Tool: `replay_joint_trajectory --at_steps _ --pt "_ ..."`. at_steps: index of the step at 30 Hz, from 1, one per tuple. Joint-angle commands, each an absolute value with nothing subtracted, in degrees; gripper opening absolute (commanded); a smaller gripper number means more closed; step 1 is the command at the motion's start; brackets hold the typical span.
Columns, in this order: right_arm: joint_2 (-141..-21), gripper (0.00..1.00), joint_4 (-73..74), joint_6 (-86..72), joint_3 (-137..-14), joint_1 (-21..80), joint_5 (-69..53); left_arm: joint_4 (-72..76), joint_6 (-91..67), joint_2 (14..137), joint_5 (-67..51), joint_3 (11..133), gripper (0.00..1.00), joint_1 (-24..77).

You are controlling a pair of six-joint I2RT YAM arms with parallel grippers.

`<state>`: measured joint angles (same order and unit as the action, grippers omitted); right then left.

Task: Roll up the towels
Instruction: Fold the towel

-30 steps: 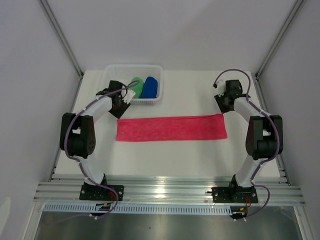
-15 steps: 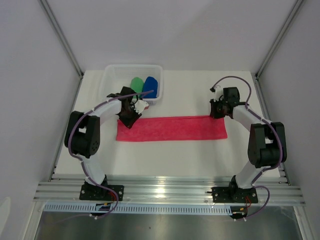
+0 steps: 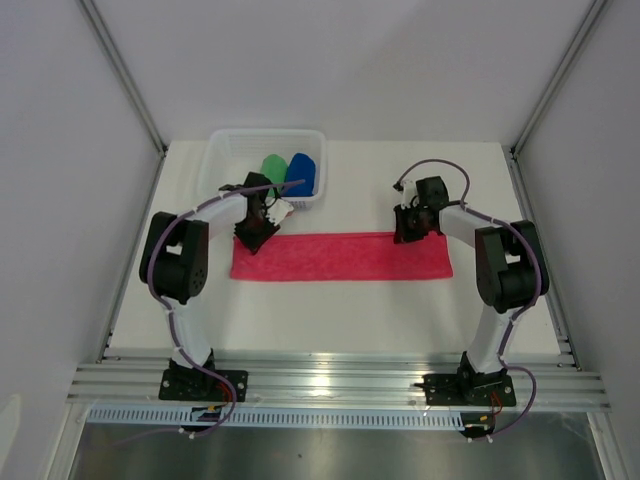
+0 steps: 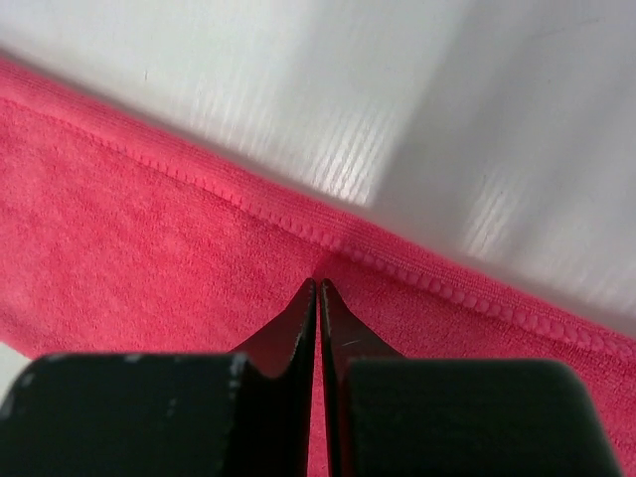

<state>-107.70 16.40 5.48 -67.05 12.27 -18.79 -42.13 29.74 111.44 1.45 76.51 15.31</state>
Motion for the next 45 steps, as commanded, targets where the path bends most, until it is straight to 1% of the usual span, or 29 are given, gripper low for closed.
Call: replay_joint_trajectory --at_steps 1,11,18,24,28,32,33,37,40,41,43,45 --pt "-110.0 0.06 15.6 2.6 -71.3 12.7 -18.5 -39.9 27.9 112.9 6.1 78.9 0.4 14.7" --pt "-113.6 0.06 15.6 -1.5 -75.2 12.3 -16.8 -39.2 27.3 115.0 9.2 81.5 0.42 13.5" --pt "-114.5 0.08 12.8 -6.8 -77.1 11.2 -16.4 -36.8 26.5 112.8 9.8 81.0 0.5 12.8" --pt "-118.6 0.08 12.2 -11.2 -80.1 9.8 -15.2 -35.9 26.4 111.9 9.8 80.9 0.54 12.7" --pt "-120.0 0.08 12.8 -13.6 -81.4 9.3 -14.2 -36.0 26.3 110.9 9.1 80.8 0.55 12.6" --pt "-119.5 0.12 13.8 -14.3 -82.6 8.6 -12.7 -39.9 27.0 107.1 1.7 80.8 0.57 12.6" --pt "-119.4 0.13 14.0 -14.2 -83.0 8.6 -12.6 -42.1 27.2 106.2 -2.2 80.8 0.57 12.6" --pt "-116.6 0.19 16.4 -13.5 -84.9 8.2 -11.3 -47.5 29.7 100.1 -9.0 79.8 0.59 12.7" --pt "-110.7 0.25 18.2 -12.7 -83.6 8.0 -7.3 -51.7 33.4 97.5 -10.7 77.8 0.59 12.7" --pt "-108.8 0.29 19.6 -14.0 -81.9 7.6 -6.0 -52.5 34.9 95.7 -11.2 77.3 0.59 12.7" --pt "-103.6 0.31 23.2 -16.7 -79.8 6.2 -5.4 -53.2 39.6 94.1 -10.6 72.2 0.59 12.7" --pt "-98.5 0.37 25.3 -22.2 -74.5 2.9 -7.1 -52.1 42.6 92.0 -7.6 65.5 0.59 12.7"
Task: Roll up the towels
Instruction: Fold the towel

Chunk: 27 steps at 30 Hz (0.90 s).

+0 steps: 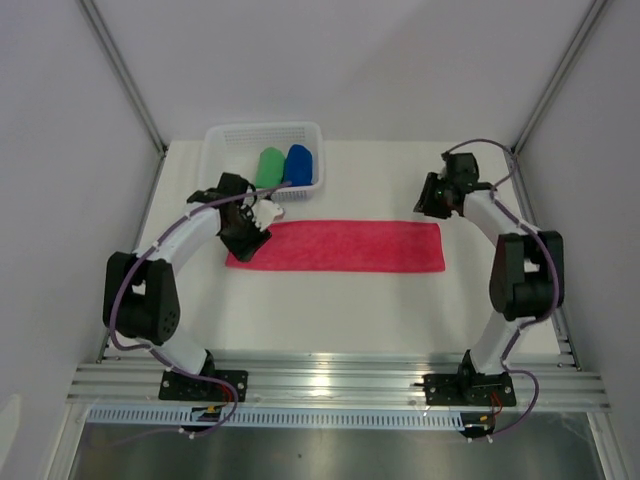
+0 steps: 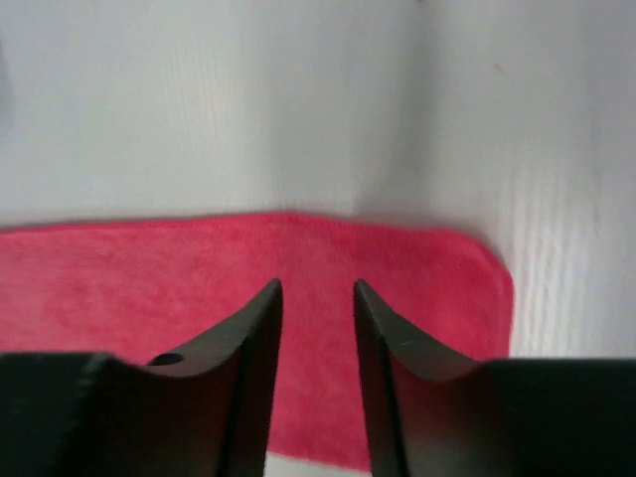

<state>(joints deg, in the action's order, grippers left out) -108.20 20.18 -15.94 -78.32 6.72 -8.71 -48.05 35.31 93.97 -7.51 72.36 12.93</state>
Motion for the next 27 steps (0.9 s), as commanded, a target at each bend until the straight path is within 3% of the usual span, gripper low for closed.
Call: replay_joint_trajectory --at_steps 1,2,3,7,17,19,23,25,27 --pt "-97.0 0.41 26.8 -24.3 -72.3 1.7 -7.9 -51.3 45.0 91.6 -6.3 62.6 0.6 12.7" --pt "-95.6 0.51 27.3 -26.1 -70.0 0.6 -8.9 -49.0 46.0 90.7 -3.7 61.3 0.6 12.7" --pt "-94.5 0.53 27.9 -28.5 -65.9 -1.9 -9.6 -47.8 46.7 90.4 -2.8 60.2 0.6 12.7" --pt "-92.2 0.55 28.5 -31.2 -57.9 -3.4 -12.3 -44.0 49.1 90.7 -0.3 57.9 0.63 12.7" --pt "-93.2 0.55 25.4 -32.8 -51.2 -4.6 -10.5 -37.9 49.7 94.7 4.8 56.3 0.65 12.7" --pt "-94.0 0.54 25.5 -32.5 -51.2 -4.7 -11.3 -37.2 49.1 95.6 5.7 55.6 0.62 12.7" --pt "-93.2 0.49 26.2 -30.9 -51.1 -4.9 -11.1 -38.4 47.8 94.8 4.5 55.3 0.39 12.4" --pt "-92.2 0.5 27.6 -29.9 -51.5 -5.1 -11.2 -42.2 47.0 93.8 2.6 56.1 0.42 12.0" --pt "-91.2 0.51 30.0 -27.5 -52.7 -5.3 -10.8 -45.6 46.1 91.2 -2.3 57.8 0.52 11.0"
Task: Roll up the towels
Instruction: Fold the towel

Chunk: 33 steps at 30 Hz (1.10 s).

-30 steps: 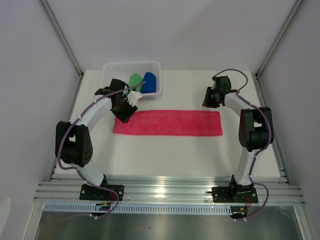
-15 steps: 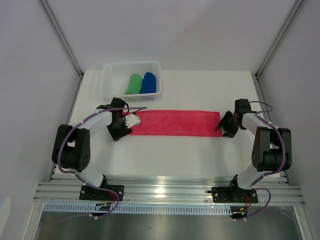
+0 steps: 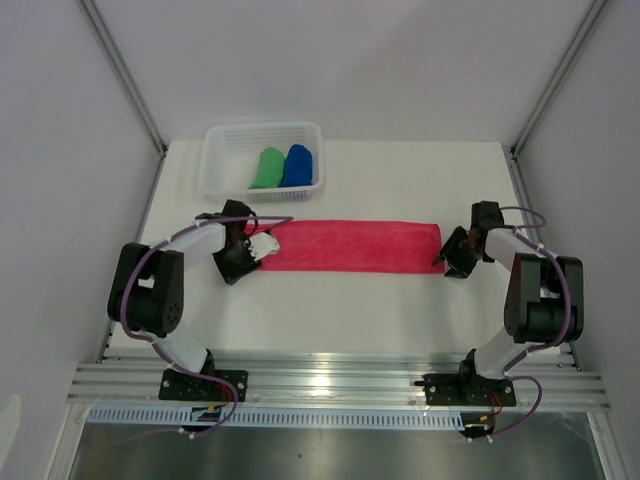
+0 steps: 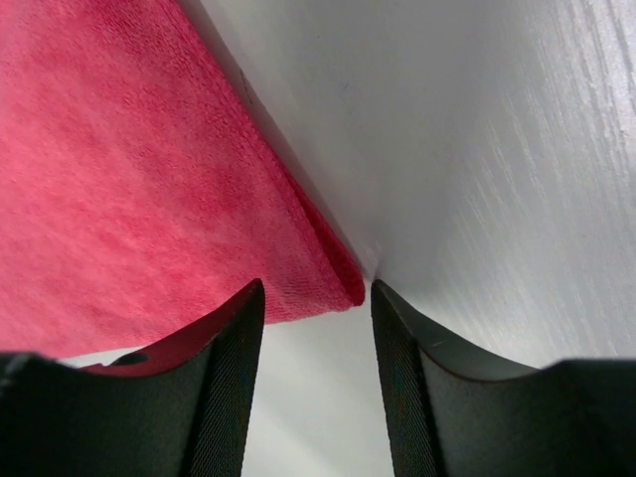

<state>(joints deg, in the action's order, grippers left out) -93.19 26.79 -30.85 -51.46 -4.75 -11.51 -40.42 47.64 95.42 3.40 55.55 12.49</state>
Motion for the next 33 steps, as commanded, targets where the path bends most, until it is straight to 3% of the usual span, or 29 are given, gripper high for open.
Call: replay_joint_trajectory --at_steps 1,7,10,14,19,33 --pt "-90.5 0.51 30.5 -26.5 -53.3 -5.3 -10.5 -47.3 45.6 90.3 -4.3 58.6 0.53 10.4" --pt "-88.6 0.51 30.3 -18.7 -56.9 -5.3 -10.7 -54.4 32.6 87.7 -16.9 68.2 0.59 2.7" --pt "-89.8 0.45 28.6 -17.0 -57.7 -5.3 -12.0 -54.0 24.0 92.3 -18.2 71.2 0.55 0.2" --pt "-92.7 0.4 26.7 -15.2 -58.4 -5.3 -12.9 -54.8 17.2 98.8 -16.0 74.3 0.37 -2.9" --pt "-95.1 0.34 25.8 -13.4 -58.3 -5.3 -14.0 -54.1 14.9 104.0 -14.7 74.8 0.35 -3.0" --pt "-96.3 0.32 22.9 -13.4 -56.6 -5.3 -16.4 -50.7 14.1 109.6 -16.5 76.9 0.31 -2.9"
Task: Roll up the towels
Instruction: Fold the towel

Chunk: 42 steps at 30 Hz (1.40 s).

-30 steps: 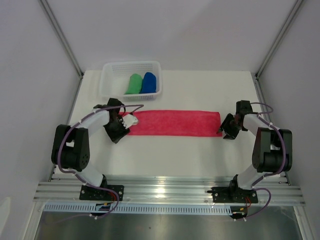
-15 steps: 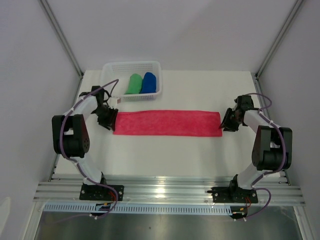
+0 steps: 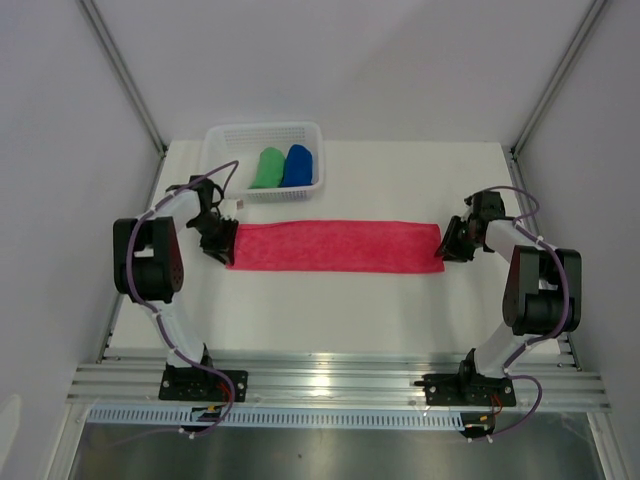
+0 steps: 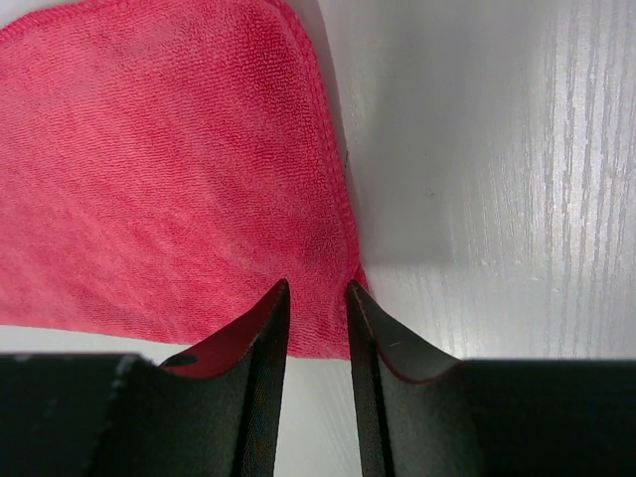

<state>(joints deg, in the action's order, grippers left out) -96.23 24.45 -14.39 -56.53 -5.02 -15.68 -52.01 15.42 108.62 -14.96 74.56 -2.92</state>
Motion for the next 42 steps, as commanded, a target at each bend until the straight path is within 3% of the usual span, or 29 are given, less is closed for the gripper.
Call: replay_joint_trajectory --at_steps 1,3,9,12,18,23,42 --pt "-96.4 0.32 23.0 -13.2 -56.7 -5.3 -16.3 -50.7 14.0 109.9 -16.7 77.0 0.3 -3.0" --pt "-96.5 0.31 23.4 -12.9 -56.6 -5.3 -16.3 -50.4 13.9 110.3 -17.7 77.1 0.28 -2.9" --pt "-97.1 0.2 24.5 -12.8 -56.4 -5.3 -15.3 -50.4 13.8 109.9 -18.5 76.6 0.01 -2.9" --pt "-98.0 0.18 25.1 -13.0 -56.4 -5.3 -15.0 -50.0 14.2 108.5 -18.2 75.9 0.01 -2.9" --pt "-98.9 0.22 26.6 -13.0 -56.3 -5.3 -14.1 -49.1 14.8 105.8 -17.4 73.9 0.01 -2.9" --pt "-97.6 0.0 27.0 -12.8 -56.5 -5.3 -14.4 -49.0 15.4 104.6 -18.6 73.2 0.01 -3.0" --pt "-90.1 0.0 35.5 -9.1 -57.5 -7.4 -17.6 -55.9 21.4 98.9 -20.5 72.8 0.01 -6.8"
